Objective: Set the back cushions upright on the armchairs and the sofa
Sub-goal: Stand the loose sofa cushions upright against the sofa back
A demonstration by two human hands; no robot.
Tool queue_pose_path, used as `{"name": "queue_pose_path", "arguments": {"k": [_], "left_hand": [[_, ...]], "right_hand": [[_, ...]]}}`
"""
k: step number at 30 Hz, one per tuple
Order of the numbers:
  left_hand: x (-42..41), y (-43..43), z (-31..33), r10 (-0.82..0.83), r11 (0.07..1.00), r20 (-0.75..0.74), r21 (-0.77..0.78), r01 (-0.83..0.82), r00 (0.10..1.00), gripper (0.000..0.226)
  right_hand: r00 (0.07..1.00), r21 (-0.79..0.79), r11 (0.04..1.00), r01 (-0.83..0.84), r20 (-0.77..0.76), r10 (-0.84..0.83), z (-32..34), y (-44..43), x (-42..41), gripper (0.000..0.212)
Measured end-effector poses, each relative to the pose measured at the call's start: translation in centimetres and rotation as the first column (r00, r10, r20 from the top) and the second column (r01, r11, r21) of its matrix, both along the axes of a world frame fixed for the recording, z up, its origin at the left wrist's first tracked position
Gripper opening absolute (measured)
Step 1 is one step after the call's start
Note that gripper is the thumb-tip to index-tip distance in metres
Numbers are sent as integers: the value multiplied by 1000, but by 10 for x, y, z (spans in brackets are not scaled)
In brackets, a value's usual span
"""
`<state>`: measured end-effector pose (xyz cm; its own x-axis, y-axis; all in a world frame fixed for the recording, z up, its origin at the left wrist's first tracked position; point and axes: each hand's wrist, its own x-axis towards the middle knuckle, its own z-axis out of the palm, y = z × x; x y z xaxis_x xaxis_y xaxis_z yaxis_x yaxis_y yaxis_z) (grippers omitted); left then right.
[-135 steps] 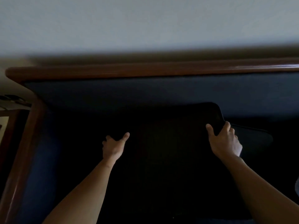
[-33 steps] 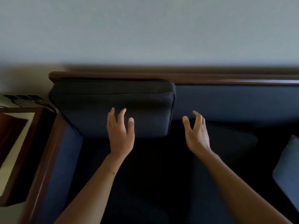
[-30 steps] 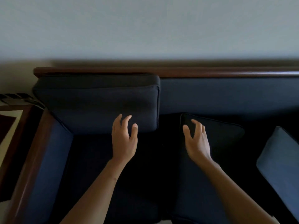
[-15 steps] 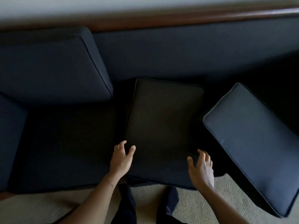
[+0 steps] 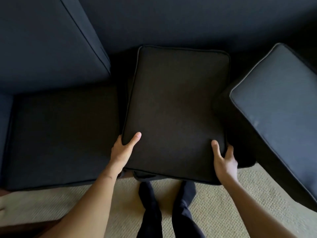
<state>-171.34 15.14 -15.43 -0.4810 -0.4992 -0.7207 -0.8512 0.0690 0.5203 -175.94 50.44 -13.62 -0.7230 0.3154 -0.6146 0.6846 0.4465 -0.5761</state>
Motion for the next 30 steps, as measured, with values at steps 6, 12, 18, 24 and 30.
{"name": "queue_pose_path", "arguments": {"k": [6, 12, 18, 24, 30], "left_hand": [[8, -1, 15, 47, 996, -61, 74, -43, 997, 110], [38, -6, 55, 65, 998, -64, 16, -64, 996, 103], [48, -12, 139, 23, 1000, -23, 13, -23, 999, 90], [22, -23, 236, -73, 997, -40, 19, 74, 997, 96], [2, -39, 321, -128, 992, 24, -14, 129, 991, 94]], "right_hand": [[998, -140, 990, 24, 54, -16, 15, 7, 1, 98], [998, -211, 977, 15, 69, 0, 47, 7, 23, 98], [994, -252, 967, -35, 89, 60, 118, -2, 32, 115], [996, -244, 966, -86, -8, 86, 212, -8, 11, 97], [963, -214, 953, -213, -213, 167, 297, -15, -14, 65]]}}
